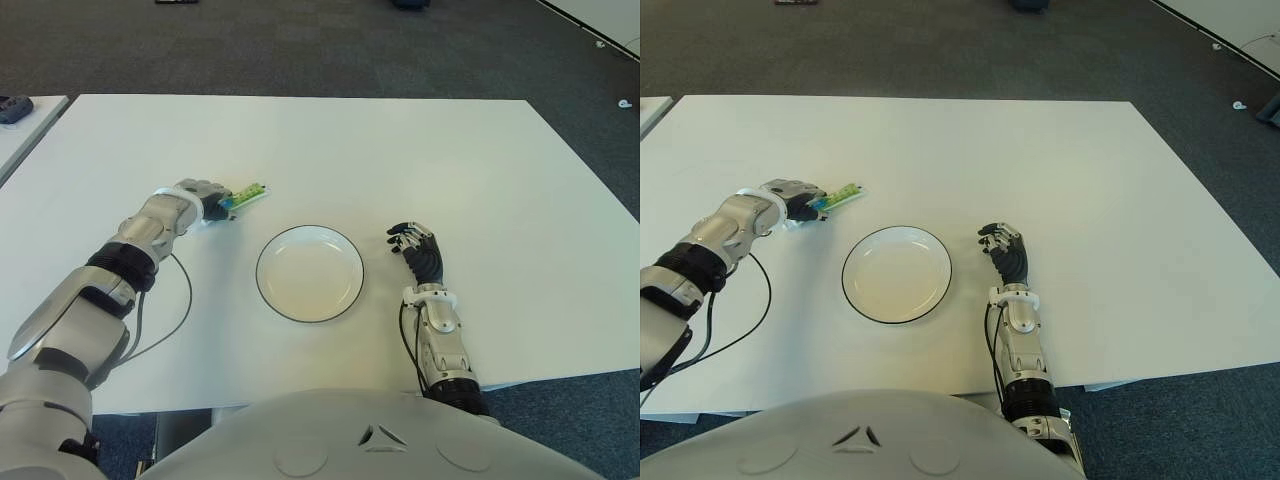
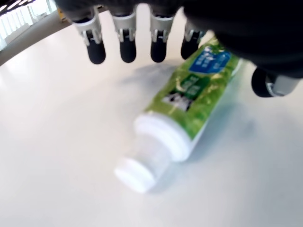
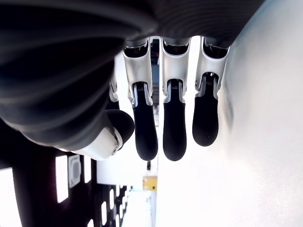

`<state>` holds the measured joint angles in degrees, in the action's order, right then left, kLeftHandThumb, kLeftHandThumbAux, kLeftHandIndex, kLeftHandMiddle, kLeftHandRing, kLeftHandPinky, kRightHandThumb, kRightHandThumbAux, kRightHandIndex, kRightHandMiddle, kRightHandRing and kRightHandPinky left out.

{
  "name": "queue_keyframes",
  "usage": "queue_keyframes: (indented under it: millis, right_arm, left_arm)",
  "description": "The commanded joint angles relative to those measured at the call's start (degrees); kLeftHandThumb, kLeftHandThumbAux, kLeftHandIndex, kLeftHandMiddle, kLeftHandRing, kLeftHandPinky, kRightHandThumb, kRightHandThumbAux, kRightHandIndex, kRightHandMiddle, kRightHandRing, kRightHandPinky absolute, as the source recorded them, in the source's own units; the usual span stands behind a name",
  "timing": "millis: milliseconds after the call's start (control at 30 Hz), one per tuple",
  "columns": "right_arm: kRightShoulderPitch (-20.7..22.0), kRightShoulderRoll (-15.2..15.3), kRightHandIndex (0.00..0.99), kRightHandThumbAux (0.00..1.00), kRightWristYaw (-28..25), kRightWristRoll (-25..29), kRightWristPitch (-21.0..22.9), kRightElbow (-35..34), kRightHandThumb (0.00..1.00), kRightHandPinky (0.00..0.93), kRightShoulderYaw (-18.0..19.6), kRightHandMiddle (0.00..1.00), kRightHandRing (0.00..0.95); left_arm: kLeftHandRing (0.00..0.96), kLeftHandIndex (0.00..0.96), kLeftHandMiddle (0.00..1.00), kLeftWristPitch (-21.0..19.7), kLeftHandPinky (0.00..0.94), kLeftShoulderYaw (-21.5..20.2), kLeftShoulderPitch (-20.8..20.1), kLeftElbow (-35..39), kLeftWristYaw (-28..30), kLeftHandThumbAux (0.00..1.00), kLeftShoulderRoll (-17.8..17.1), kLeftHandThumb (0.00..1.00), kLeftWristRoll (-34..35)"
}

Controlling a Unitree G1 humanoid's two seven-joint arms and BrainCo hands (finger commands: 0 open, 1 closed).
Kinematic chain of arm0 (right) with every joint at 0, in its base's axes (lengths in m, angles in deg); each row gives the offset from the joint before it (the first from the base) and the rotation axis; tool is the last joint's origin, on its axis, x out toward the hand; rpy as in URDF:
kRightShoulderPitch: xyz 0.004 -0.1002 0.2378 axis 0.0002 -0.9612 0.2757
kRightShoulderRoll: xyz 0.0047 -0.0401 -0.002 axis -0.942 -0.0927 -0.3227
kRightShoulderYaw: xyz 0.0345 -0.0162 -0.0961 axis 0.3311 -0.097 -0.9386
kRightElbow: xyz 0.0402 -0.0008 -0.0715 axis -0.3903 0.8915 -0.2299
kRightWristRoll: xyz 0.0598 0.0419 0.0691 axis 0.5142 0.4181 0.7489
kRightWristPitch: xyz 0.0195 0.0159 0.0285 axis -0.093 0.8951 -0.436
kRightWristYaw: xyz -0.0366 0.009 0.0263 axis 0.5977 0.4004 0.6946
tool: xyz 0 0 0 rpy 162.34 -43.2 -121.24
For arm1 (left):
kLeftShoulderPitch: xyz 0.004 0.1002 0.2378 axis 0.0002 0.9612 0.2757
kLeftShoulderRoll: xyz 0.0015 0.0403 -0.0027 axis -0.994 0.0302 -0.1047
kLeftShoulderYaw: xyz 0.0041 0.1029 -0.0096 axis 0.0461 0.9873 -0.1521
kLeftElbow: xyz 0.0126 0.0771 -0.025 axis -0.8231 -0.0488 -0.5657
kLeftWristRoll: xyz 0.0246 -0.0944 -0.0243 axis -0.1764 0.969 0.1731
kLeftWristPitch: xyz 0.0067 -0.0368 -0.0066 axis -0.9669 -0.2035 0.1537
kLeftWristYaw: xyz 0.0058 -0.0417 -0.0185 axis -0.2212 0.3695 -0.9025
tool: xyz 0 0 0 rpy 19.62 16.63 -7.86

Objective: Put the toothpaste on the table into the plate.

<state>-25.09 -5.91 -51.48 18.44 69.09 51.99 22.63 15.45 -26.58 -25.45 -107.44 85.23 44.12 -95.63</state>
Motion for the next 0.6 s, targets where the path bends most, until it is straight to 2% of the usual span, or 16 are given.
queue_keyframes:
  millis: [33, 233, 367, 467, 600]
  right_arm:
    - [-0.8, -0.2, 0.431, 0.73, 0.2, 0.2, 2.0, 0.6, 0.709, 0.521, 0.3, 0.475, 0.491]
    - [-0.8, -0.2, 0.431, 0.73, 0.2, 0.3, 2.6, 0.4, 0.709, 0.517, 0.3, 0.474, 0.487]
    - [-0.9, -0.3, 0.431, 0.73, 0.2, 0.3, 2.9, 0.1, 0.709, 0.508, 0.3, 0.472, 0.483]
    - [-1.0, -0.4, 0.431, 0.73, 0.2, 0.3, 3.1, -0.2, 0.708, 0.515, 0.2, 0.473, 0.485]
    - [-1.1, -0.5, 0.431, 0.729, 0.2, 0.2, 2.8, -0.4, 0.708, 0.521, 0.1, 0.475, 0.488]
  left_arm:
    - [0.0, 0.0, 0.0, -1.0, 0.0, -0.6, 2.2, 4.8, 4.8, 0.206, -1.3, 0.472, 0.7]
    - [0.0, 0.0, 0.0, -7.0, 0.001, -3.4, 6.3, 13.1, 8.4, 0.238, -1.2, 0.496, 2.0]
    - [0.0, 0.0, 0.0, -9.5, 0.0, -3.9, 7.0, 14.3, 9.9, 0.251, -0.8, 0.497, 2.0]
    - [0.0, 0.0, 0.0, -12.7, 0.0, -4.2, 7.9, 11.9, 5.5, 0.25, 2.3, 0.487, 1.4]
    - [0.0, 0.0, 0.0, -15.2, 0.0, -5.0, 8.7, 11.8, 2.9, 0.247, 3.7, 0.483, 1.4]
